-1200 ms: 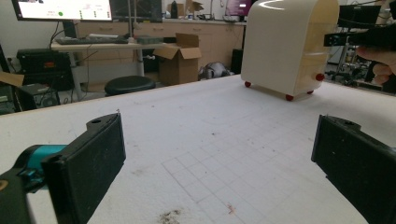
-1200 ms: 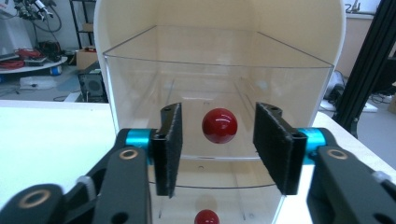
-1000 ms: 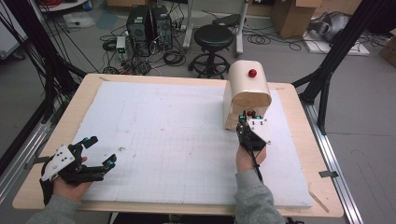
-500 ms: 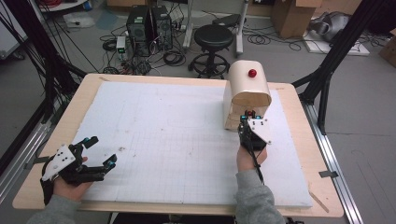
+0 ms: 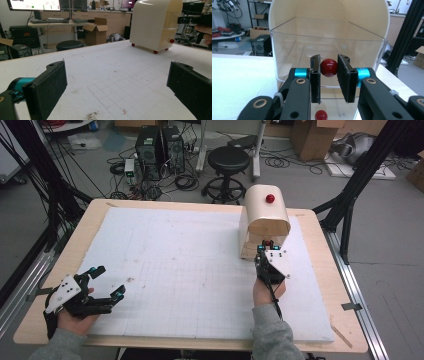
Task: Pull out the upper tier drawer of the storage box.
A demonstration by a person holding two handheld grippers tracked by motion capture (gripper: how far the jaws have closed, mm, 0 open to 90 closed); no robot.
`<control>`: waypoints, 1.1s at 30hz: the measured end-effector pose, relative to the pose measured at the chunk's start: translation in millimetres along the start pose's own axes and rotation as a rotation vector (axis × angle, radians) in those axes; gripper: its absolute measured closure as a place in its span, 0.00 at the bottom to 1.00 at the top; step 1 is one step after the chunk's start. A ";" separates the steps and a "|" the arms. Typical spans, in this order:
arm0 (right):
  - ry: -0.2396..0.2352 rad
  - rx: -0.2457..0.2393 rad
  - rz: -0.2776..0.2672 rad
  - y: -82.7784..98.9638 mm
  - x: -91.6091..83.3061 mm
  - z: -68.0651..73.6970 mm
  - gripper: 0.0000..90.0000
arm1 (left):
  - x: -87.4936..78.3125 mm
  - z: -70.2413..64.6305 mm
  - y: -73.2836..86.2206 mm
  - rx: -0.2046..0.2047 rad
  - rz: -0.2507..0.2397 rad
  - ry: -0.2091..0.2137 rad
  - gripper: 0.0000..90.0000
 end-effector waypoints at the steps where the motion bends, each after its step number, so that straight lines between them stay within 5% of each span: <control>1: 0.000 0.000 0.000 0.0 0.0 0.0 0.82 | 0.0 0.0 0.0 0.000 0.000 0.000 0.04; 33: 0.000 0.005 -0.028 11.2 -40.8 3.6 0.82 | 6.6 -3.3 0.7 0.001 0.003 0.016 0.04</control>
Point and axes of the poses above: each handheld gripper's, and its own axes: x roughly forward along the jaws, y roughly out of its underside, z roughly to its left, the point moved 10 cm from there along x, roughly forward along the jaws, and after that the axes turned 7 degrees about -y, right-handed, at the moved point
